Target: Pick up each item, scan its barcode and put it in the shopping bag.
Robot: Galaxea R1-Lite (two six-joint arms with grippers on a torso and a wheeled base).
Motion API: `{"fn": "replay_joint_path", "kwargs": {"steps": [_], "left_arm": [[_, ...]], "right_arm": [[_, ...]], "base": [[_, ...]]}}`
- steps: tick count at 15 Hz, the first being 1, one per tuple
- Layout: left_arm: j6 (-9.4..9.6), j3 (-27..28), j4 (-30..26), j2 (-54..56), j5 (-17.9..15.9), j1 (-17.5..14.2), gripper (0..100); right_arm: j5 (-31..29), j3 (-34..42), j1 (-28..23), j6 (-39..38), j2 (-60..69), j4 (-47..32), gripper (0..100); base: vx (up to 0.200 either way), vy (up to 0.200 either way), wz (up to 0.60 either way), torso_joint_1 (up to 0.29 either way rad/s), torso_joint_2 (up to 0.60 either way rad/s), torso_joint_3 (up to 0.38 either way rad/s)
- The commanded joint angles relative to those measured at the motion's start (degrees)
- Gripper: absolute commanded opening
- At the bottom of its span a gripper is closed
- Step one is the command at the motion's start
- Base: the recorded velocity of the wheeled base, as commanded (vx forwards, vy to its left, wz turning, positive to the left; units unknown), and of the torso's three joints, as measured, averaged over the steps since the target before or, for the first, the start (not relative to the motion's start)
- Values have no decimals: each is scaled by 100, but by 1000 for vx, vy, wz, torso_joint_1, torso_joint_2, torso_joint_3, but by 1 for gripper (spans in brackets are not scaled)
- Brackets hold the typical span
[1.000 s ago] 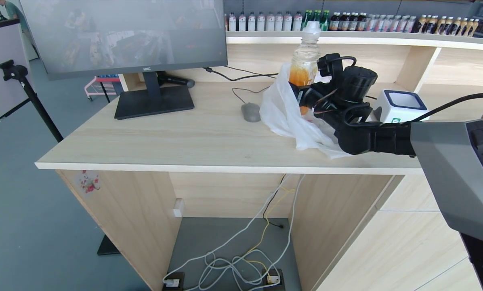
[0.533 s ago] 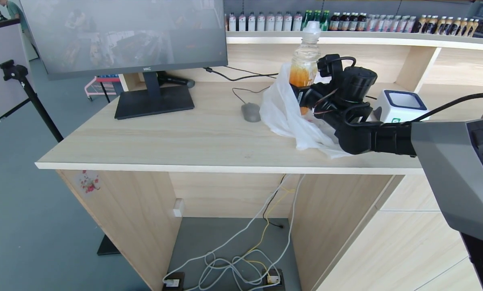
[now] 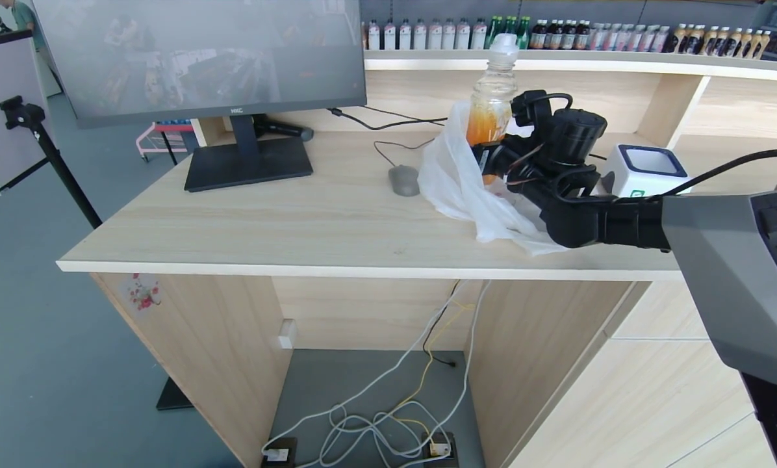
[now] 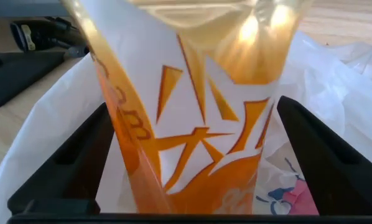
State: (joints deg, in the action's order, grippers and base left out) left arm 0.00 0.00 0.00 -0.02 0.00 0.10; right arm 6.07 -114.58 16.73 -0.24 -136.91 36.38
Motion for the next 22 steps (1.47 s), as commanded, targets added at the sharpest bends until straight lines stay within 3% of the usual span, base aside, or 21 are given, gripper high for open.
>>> {"fn": "replay_joint_path", "kwargs": {"steps": [1,8,10,13,15,19,22], "left_arm": [[0,0,0,2,0,-1,0],[0,0,0,2,0,-1,0],[0,0,0,2,0,-1,0],[-9,0,0,2,0,-1,0],[0,0,0,2,0,-1,0],[-9,0,0,2,0,-1,0],[0,0,0,2,0,-1,0]], "right_arm": [[-1,-1,6,-2,112,27,100],[-97,-1,6,103,763,599,100],[-97,472,6,147,1343,827,100],[-97,1808,6,200,2142,1275,100],[-97,3390,6,218,3021,1750,100],[-106,5490,6,297,4120,2532,100],[-106,7143,50,481,4436,3938,100]], "base": [[0,0,0,0,0,0],[0,0,0,0,0,0],[0,0,0,0,0,0],[0,0,0,0,0,0],[0,0,0,0,0,0],[0,0,0,0,0,0],[0,0,0,0,0,0]]}}
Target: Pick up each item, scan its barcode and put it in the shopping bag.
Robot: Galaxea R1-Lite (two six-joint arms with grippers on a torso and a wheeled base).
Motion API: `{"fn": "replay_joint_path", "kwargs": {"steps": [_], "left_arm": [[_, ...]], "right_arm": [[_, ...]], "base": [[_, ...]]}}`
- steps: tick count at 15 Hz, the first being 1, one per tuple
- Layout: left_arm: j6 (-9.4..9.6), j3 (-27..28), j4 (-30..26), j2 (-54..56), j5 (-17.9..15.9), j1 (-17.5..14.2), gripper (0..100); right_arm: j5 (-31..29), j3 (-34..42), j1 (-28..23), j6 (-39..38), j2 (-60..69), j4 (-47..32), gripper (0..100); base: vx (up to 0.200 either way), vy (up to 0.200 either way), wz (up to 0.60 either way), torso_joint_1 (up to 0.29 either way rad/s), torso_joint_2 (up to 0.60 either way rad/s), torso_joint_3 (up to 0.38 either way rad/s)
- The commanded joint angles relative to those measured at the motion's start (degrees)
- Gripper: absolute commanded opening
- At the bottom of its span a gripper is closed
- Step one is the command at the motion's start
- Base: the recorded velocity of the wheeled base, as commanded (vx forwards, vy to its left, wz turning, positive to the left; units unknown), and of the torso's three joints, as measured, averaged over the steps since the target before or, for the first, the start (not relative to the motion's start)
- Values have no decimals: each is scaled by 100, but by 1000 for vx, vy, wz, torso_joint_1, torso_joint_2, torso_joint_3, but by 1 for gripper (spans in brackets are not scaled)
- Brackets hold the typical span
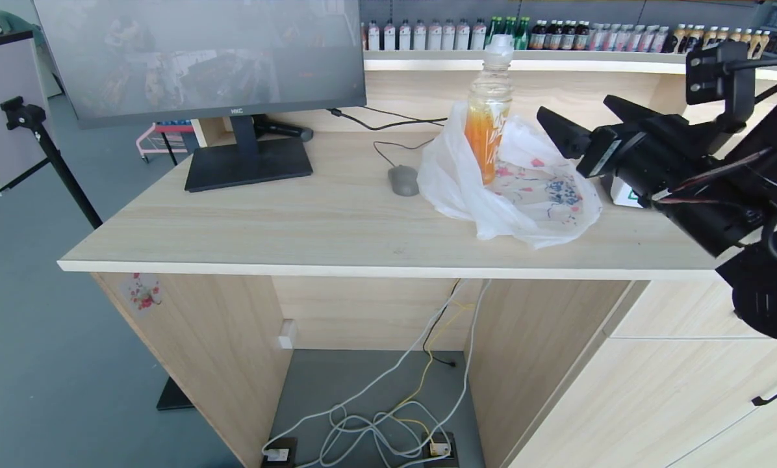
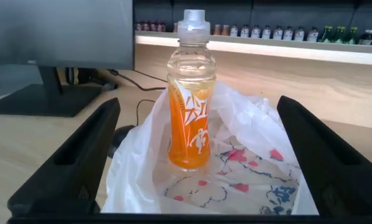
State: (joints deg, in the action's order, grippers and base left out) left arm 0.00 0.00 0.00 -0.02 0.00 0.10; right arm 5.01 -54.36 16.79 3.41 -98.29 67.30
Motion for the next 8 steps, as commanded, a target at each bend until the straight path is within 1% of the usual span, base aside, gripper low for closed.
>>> {"fn": "replay_joint_path", "kwargs": {"steps": [1,2,3,5,7,8], "left_arm": [[0,0,0,2,0,-1,0],[0,0,0,2,0,-1,0],[0,0,0,2,0,-1,0],[0,0,0,2,0,-1,0],[-9,0,0,2,0,-1,0],[-18,0,0,2,0,-1,0]], "right_arm": [[0,1489,114,133,504,1558,100],[0,1876,123,133,478,2147,100],[0,2210,123,133,610,2270,100],[-53,2395,97,133,891,2270,100],[-299,2518,97,116,1084,2270,100],[-308,2597,97,107,1111,2270,100]], "base": [[0,0,0,0,0,0],[0,0,0,0,0,0],[0,0,0,0,0,0],[0,0,0,0,0,0],[0,0,0,0,0,0],[0,0,0,0,0,0]]}}
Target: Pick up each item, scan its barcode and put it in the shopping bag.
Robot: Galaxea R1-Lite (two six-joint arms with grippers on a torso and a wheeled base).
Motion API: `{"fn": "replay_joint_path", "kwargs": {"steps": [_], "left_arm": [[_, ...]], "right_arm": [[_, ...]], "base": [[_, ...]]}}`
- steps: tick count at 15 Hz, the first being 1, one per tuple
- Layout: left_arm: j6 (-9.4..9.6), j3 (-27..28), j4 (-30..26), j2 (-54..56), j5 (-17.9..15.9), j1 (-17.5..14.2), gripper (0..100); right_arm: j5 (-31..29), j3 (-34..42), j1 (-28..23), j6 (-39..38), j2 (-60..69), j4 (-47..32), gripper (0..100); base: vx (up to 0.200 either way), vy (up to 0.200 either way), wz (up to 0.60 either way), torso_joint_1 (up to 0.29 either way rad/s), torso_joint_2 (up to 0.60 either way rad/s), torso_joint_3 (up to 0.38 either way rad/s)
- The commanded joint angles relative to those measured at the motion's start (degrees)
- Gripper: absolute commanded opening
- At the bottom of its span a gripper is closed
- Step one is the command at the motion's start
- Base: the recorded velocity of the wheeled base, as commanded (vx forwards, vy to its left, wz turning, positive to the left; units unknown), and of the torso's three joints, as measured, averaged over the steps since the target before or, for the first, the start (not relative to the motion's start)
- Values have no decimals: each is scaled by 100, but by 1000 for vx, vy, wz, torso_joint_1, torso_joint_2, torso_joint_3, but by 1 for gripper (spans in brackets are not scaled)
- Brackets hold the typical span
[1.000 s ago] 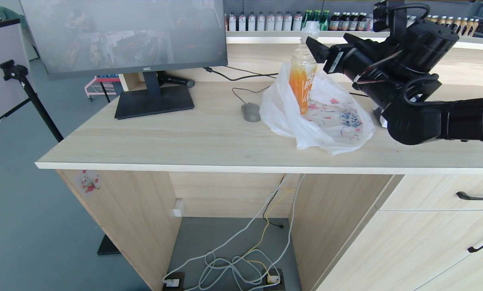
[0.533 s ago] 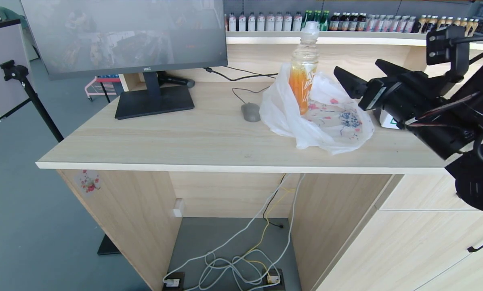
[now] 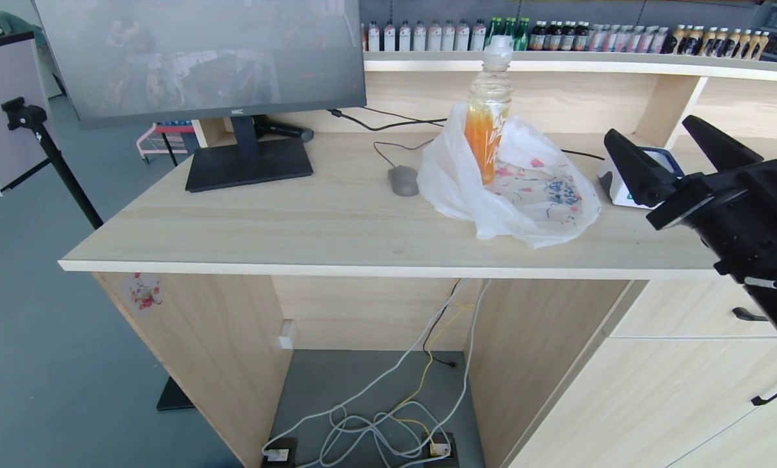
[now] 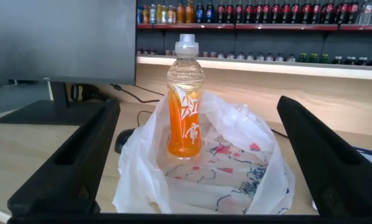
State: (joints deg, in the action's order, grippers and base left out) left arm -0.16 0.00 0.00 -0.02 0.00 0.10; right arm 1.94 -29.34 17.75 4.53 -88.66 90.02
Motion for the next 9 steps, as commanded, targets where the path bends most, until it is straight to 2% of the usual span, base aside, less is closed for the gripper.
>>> {"fn": "replay_joint_path", "kwargs": {"steps": [1,8,9], "left_arm": [[-11,0,0,2,0,-1,0],[7,0,0,2,0,-1,0],[-2,0,0,2,0,-1,0]], "right_arm": [[0,245,9,4,209,-2,100],[0,131,-17,21,51,-2,100],[0,166,-26,30,33,-2,100]], "base": [[0,0,0,0,0,0],[0,0,0,0,0,0],[0,-200,0,2,-2,7]]}}
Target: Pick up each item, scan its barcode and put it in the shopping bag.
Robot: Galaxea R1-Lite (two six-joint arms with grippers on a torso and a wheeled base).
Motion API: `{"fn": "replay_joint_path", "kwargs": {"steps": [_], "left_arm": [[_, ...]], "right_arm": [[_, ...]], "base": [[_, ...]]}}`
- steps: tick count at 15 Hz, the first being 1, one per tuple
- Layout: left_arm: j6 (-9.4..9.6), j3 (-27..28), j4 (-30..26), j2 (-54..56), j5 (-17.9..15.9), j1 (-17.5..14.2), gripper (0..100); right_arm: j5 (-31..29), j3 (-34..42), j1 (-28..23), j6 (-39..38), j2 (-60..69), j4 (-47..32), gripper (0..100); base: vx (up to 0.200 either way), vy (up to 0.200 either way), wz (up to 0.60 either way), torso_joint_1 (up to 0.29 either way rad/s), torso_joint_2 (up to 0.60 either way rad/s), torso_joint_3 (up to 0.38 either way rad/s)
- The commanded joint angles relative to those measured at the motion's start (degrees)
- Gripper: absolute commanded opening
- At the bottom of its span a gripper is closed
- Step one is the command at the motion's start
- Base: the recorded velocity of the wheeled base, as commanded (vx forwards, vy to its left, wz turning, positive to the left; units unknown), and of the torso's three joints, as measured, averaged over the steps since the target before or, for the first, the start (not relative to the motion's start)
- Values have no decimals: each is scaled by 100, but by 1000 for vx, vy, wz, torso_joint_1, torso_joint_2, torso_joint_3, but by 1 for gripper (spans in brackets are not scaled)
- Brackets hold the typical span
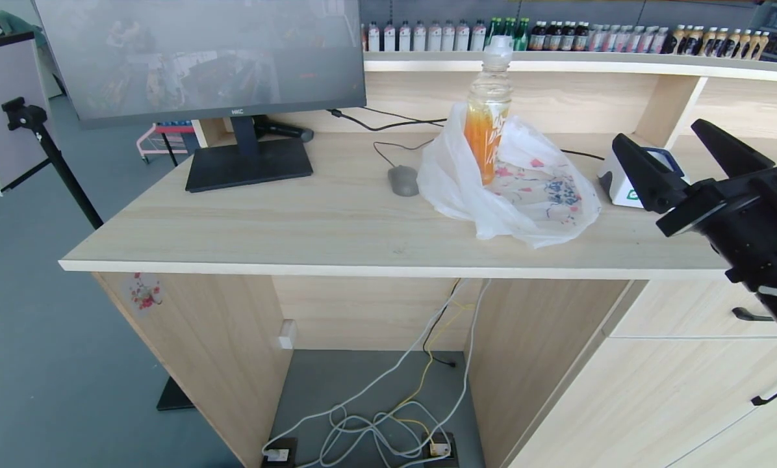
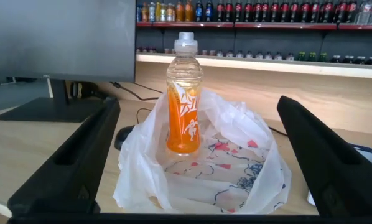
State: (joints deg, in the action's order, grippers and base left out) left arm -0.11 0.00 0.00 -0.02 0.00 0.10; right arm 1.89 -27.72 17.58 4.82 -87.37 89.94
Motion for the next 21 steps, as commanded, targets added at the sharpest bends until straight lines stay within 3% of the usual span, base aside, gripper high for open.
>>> {"fn": "replay_joint_path", "kwargs": {"steps": [1,21], "left_arm": [[2,0,-9,2,0,-1,0],[-24,0,0,2,0,-1,0]], "right_arm": [[4,56,-9,37,-78,6,100],[31,390,-211,81,-70,6,100]], "base": [[0,-200,0,-2,7,2],[0,-200,0,4,2,4]]}}
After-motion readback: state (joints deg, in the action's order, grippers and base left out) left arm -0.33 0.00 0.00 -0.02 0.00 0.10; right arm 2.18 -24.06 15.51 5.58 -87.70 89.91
